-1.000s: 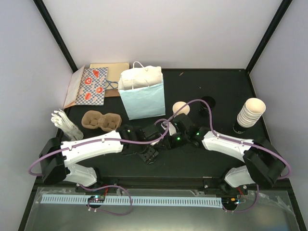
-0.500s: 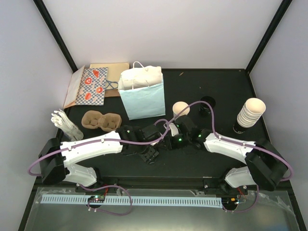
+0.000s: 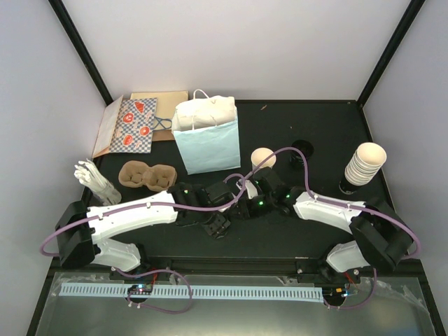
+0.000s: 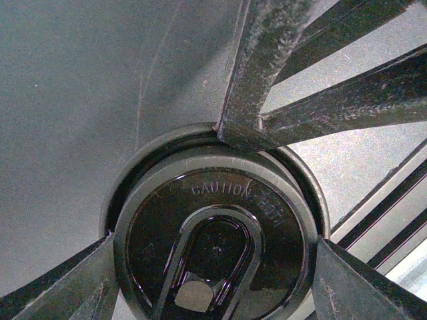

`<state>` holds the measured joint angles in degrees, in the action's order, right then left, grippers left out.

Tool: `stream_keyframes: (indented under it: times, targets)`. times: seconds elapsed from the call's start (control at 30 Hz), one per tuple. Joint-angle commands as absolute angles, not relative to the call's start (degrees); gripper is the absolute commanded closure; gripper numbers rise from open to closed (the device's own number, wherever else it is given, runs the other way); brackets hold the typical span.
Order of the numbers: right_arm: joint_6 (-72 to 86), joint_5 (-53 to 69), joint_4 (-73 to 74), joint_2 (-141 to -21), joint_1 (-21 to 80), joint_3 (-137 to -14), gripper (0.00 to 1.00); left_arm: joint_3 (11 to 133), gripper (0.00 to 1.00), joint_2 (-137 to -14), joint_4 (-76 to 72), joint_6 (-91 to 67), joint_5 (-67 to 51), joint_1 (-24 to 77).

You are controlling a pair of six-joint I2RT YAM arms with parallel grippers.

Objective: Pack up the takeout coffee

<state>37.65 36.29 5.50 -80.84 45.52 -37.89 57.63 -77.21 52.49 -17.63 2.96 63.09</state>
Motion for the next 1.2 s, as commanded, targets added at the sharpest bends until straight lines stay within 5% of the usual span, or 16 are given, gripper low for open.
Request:
stream_keyframes:
  times: [0.0, 0.27, 0.6, 1.17]
  targets:
    - [36.4, 34.0, 8.2, -82.3, 45.7, -37.9, 0.68, 57.0, 0.37, -77.2, 51.1, -17.4, 1.6, 63.7]
    - [35.9, 31.5, 9.2, -82.9, 45.6, -36.0, 0.68, 56.9, 0.37, -77.5, 51.1, -17.4, 1.8, 64.0]
    - [34.3, 20.3, 19.9, -67.6, 42.6, -40.7, 0.39, 59.0, 0.37, -77.5, 51.7, -19.4, 4.2, 63.9]
    - [31.9, 13.6, 31.9, -52.6, 33.3, -38.5, 0.37, 74.4, 0.37, -90.6, 52.3, -19.3, 8.3, 61.6]
